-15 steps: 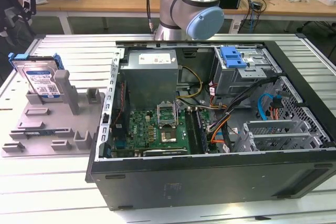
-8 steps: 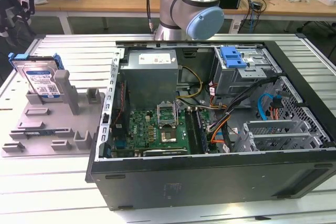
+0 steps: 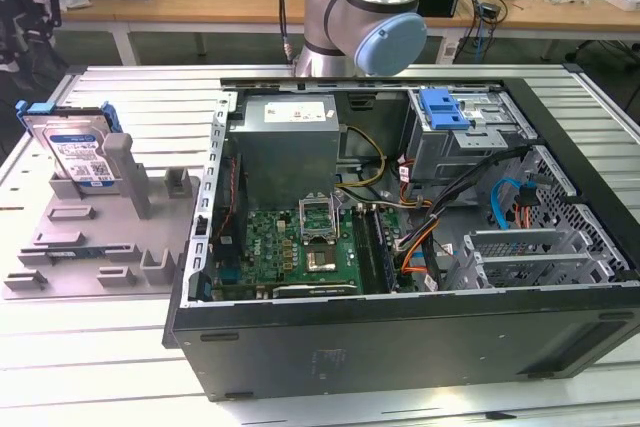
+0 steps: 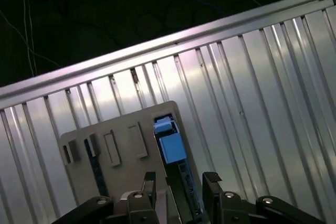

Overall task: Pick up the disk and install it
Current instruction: 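Pick up the disk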

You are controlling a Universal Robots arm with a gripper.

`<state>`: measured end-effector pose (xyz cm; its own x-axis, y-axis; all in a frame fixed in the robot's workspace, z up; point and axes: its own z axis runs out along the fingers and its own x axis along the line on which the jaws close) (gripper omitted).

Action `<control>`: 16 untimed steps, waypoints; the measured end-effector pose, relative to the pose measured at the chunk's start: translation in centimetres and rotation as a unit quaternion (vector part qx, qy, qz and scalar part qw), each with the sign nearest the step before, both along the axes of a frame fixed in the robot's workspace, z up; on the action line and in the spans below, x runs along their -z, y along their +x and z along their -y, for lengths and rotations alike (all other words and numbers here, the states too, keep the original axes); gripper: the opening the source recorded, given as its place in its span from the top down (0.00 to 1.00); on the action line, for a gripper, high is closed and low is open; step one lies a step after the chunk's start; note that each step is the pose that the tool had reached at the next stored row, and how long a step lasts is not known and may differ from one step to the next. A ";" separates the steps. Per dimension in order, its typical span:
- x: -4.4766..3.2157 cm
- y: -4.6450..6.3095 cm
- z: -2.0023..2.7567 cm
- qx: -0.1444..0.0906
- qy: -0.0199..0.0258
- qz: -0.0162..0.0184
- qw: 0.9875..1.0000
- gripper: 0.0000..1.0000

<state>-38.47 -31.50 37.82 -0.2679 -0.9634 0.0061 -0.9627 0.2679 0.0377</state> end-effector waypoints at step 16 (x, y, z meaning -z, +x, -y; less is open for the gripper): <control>0.20 -0.1 -0.17 -0.078 -0.005 0.000 0.997 0.52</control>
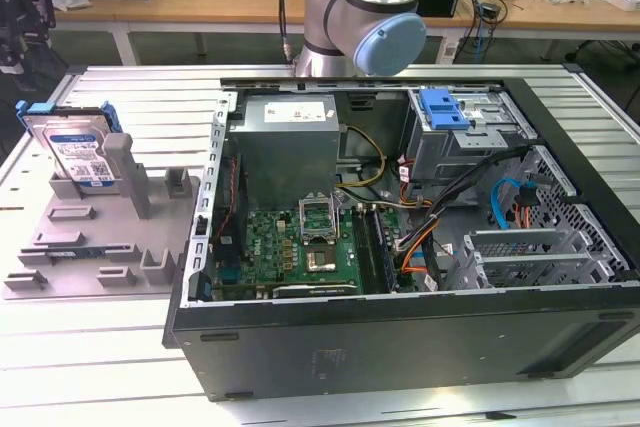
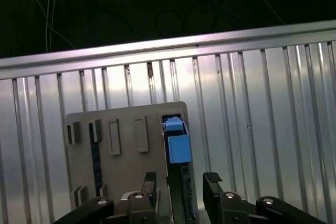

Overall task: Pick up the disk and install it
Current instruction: 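Pick up the disk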

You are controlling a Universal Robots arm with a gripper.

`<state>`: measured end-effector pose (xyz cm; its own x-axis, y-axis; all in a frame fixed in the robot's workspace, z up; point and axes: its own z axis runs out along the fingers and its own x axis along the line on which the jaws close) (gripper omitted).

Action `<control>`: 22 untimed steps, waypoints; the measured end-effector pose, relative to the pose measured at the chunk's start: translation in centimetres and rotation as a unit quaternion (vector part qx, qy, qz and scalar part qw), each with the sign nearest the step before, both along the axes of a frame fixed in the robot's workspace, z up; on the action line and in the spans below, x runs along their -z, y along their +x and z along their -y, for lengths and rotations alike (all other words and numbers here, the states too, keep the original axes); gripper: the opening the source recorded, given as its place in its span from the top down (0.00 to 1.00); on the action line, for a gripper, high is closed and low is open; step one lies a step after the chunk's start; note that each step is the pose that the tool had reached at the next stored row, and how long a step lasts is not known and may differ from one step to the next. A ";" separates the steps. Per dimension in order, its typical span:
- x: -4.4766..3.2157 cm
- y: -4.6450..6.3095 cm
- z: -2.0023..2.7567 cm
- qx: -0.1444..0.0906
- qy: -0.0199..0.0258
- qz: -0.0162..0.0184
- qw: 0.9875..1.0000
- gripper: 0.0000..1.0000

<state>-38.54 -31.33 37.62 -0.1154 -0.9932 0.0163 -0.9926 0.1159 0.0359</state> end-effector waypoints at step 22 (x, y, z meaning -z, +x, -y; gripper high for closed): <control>0.47 -0.6 -1.10 -0.038 -0.005 0.011 0.999 0.52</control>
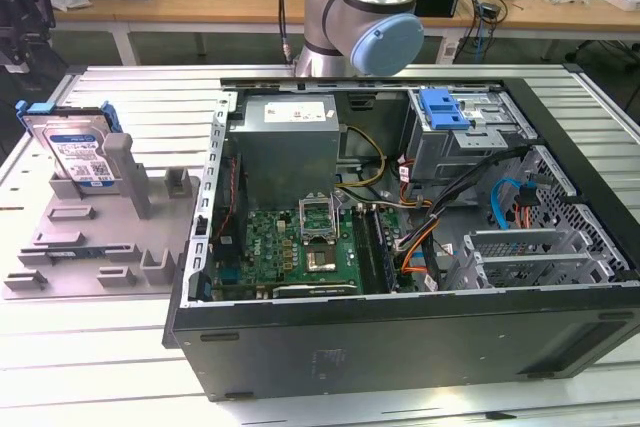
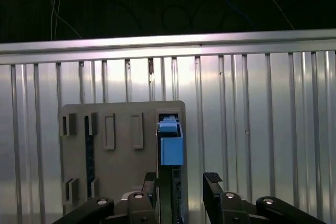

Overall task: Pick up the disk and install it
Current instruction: 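Pick up the disk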

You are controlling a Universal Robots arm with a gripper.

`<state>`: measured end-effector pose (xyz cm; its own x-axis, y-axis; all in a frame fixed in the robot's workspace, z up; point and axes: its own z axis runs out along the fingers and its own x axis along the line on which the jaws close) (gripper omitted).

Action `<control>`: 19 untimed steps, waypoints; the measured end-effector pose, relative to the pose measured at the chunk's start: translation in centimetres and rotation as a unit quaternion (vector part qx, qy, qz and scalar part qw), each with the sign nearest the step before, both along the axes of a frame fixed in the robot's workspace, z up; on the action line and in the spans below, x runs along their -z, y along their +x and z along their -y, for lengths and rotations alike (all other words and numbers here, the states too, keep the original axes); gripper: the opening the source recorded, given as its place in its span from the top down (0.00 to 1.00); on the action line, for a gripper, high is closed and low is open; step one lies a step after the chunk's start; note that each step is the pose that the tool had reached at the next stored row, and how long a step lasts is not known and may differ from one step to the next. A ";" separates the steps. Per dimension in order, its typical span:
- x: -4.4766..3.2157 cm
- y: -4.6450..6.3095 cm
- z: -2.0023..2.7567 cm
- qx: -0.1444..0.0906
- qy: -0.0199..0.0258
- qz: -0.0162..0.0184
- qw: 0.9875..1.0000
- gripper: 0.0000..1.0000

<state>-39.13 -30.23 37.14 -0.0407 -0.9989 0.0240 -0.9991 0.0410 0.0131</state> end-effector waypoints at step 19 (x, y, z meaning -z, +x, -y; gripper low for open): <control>0.61 -0.7 0.11 -0.007 0.000 0.000 1.000 0.52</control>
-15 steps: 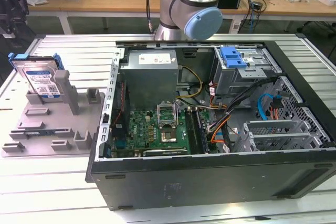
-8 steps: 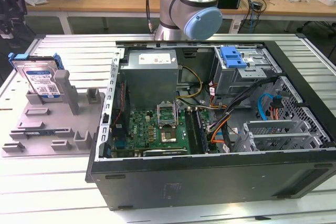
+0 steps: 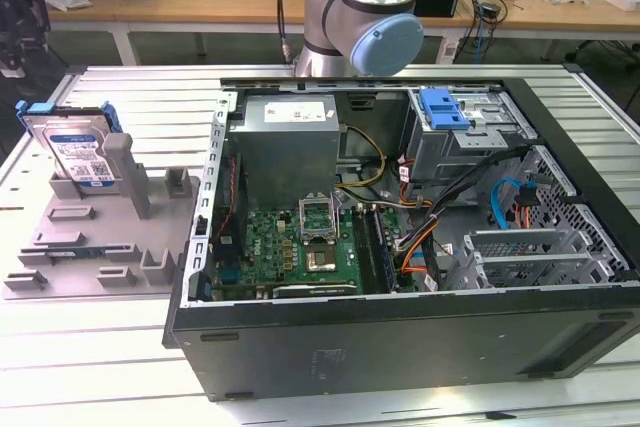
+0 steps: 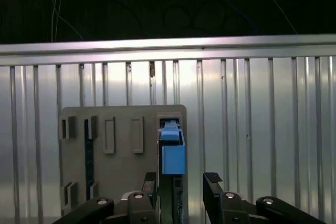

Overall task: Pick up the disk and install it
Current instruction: 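Pick up the disk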

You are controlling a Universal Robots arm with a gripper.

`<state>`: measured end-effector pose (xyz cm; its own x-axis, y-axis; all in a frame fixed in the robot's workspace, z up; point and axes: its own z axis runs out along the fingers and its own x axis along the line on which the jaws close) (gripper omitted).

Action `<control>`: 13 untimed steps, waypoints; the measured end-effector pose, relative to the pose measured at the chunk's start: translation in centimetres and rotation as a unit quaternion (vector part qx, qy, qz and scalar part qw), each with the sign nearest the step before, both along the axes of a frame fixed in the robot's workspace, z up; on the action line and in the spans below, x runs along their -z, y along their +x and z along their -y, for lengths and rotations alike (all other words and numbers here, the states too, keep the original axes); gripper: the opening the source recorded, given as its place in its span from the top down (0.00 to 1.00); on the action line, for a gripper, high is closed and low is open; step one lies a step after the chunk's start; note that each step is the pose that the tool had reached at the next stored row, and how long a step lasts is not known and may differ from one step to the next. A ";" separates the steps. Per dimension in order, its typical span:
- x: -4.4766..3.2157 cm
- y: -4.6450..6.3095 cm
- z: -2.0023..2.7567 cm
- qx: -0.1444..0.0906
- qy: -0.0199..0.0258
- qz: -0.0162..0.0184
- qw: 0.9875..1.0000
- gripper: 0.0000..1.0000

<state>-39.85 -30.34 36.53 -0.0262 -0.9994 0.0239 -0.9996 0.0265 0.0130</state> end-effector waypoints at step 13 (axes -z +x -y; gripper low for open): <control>0.86 -0.1 0.14 -0.005 0.000 0.000 1.000 0.52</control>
